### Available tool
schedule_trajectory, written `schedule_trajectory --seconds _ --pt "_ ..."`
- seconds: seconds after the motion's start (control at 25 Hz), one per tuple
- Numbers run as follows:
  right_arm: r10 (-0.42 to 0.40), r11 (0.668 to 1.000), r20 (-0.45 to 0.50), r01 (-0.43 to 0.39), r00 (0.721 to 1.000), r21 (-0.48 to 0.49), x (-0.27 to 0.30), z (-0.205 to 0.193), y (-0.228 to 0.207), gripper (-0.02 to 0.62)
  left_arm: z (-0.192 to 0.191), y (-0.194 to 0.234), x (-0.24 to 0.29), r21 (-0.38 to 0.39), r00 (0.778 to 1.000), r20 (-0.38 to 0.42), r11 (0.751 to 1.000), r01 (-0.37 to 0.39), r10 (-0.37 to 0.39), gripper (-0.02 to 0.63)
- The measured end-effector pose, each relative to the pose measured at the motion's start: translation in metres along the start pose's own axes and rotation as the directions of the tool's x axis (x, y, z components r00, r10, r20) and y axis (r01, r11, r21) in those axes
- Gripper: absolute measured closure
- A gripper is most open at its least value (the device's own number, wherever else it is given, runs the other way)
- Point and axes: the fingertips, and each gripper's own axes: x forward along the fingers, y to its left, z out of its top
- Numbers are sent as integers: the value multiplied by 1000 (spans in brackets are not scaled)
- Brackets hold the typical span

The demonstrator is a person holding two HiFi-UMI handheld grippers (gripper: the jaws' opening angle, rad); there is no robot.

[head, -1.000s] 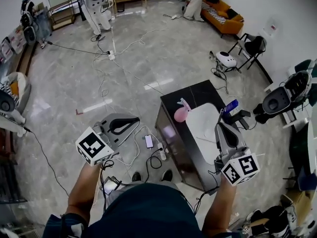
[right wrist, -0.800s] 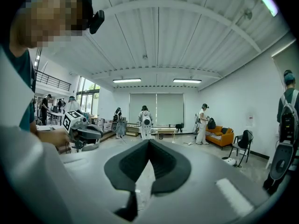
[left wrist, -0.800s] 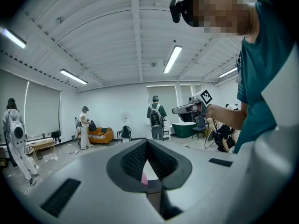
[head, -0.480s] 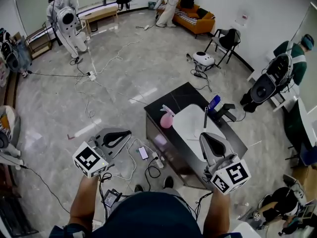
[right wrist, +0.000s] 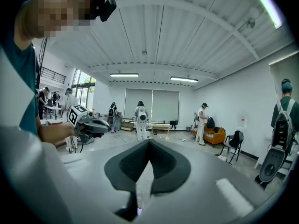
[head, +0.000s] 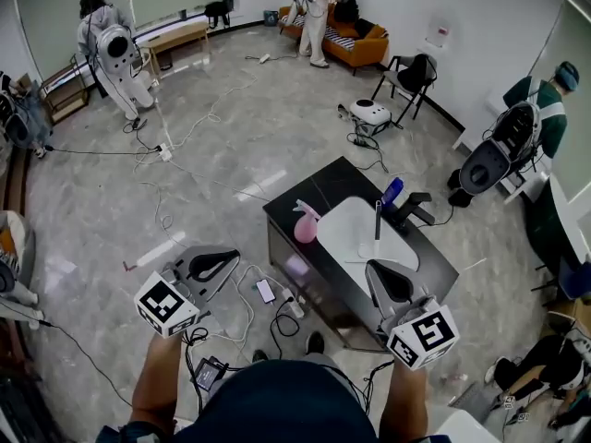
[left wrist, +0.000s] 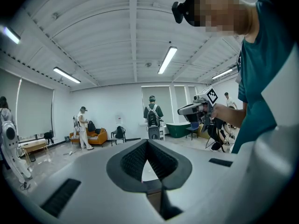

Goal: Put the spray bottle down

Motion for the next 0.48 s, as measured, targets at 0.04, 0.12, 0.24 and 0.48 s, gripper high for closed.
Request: schedule_trajectory --seconds 0.04,0.12,0.24,0.48 --pt "0 1000 -2 0 1000 4 0 -2 -1 588 -1 -1 0 -1 1000 -1 1000 -1 1 601" --pt "3 1000 -8 -3 1000 8 0 -4 -2 588 -6 0 1 -9 1000 -4 1000 -6 6 601" --pt "7 1000 -15 -7 1000 11 2 -5 -2 588 -7 0 -1 -15 1000 -7 1000 -10 10 601" --pt "12 1000 -21 -11 1000 19 1 -10 -3 588 -9 -3 0 -18 1000 -8 1000 -14 13 601"
